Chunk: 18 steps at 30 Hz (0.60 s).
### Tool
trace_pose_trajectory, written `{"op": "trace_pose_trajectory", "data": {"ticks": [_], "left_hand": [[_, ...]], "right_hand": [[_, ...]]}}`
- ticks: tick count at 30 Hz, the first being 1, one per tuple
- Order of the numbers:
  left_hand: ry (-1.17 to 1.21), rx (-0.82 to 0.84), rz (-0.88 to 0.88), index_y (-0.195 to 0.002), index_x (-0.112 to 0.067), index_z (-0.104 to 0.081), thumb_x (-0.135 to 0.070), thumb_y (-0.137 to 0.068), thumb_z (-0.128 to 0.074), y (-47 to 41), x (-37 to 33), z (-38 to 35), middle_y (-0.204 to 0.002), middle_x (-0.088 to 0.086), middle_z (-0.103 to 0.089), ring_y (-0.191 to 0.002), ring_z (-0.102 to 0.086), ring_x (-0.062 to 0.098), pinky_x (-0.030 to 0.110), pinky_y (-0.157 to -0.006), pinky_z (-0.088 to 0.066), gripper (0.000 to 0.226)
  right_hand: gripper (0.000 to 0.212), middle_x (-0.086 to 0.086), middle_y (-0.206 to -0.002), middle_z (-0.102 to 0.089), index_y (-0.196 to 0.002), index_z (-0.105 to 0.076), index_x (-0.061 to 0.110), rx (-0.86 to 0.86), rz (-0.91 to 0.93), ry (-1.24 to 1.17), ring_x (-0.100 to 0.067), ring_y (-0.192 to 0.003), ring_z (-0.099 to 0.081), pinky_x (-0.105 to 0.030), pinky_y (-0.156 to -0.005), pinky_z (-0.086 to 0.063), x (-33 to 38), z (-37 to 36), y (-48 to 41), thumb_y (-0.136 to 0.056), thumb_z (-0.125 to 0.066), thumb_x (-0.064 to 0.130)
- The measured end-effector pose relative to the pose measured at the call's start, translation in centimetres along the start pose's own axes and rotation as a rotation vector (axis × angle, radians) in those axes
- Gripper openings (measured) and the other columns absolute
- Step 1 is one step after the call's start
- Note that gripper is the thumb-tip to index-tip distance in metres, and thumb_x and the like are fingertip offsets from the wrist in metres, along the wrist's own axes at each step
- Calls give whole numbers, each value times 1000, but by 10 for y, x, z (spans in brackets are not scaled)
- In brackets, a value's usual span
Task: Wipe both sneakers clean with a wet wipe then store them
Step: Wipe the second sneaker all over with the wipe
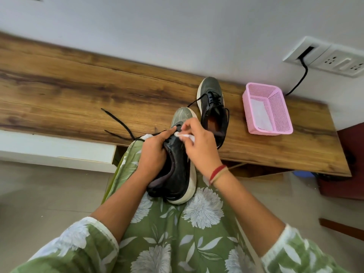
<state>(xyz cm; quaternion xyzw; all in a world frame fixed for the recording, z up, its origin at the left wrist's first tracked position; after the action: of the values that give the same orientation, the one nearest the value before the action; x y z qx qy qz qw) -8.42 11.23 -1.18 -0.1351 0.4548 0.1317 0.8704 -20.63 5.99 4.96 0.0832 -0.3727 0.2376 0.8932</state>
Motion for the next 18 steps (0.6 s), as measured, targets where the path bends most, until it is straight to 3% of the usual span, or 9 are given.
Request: {"op": "trace_pose_trajectory", "data": {"ticks": [3,7,10,15,18], "left_hand": [[18,33,-39,-123,-12,-64,-1,-81,-60,0,1,0,-106,9,-71,-92,-67,20,10,-75,-40,43],[-1,6,-22,-123,-11,-64,2,-83,-59,0,-2,-1,-109,11,-70,-96,-66,22,13,-78,-40,42],[7,5,10,-123,-12,-64,4,-84,-58,0,-2,-1,-109,10,-70,-97,-66,21,11,-79,-39,42],[8,39,-19,-124,-11,-63,1,-79,-65,0,1,1,-113,10,-69,-101,-64,19,13,-84,-39,47],[6,25,8,-123,-12,-64,-1,-84,-62,0,-1,0,-110,9,-70,-97,-65,18,8,-79,-37,41]], "right_hand": [[24,1,-83,-68,-93,-50,19,59,65,-98,-8,-85,-66,-20,-78,-48,10,0,21,-81,-64,3],[23,1,-84,-66,-95,-50,20,-23,29,101,-18,-82,-64,-31,-76,-48,-11,3,-16,-83,-62,5],[22,3,-81,-63,-90,-51,21,-31,10,79,-17,-78,-63,-30,-70,-49,-13,2,-19,-83,-61,3],[15,2,-81,-64,-91,-53,15,52,215,25,-17,-76,-61,-34,-68,-47,17,-5,39,-83,-61,6],[15,0,-84,-67,-96,-54,15,-35,140,35,-18,-81,-65,-39,-72,-51,1,-3,14,-86,-61,8]]}}
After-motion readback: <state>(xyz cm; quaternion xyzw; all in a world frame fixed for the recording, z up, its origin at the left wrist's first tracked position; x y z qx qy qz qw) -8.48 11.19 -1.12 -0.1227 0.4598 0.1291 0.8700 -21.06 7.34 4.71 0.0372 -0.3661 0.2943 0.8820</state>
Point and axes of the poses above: each hand's wrist, its own y-axis away from the middle knuckle, its own z-axis out of the back of the hand, x = y × z, the point moved 2 cm from there along -y, towards the middle knuckle
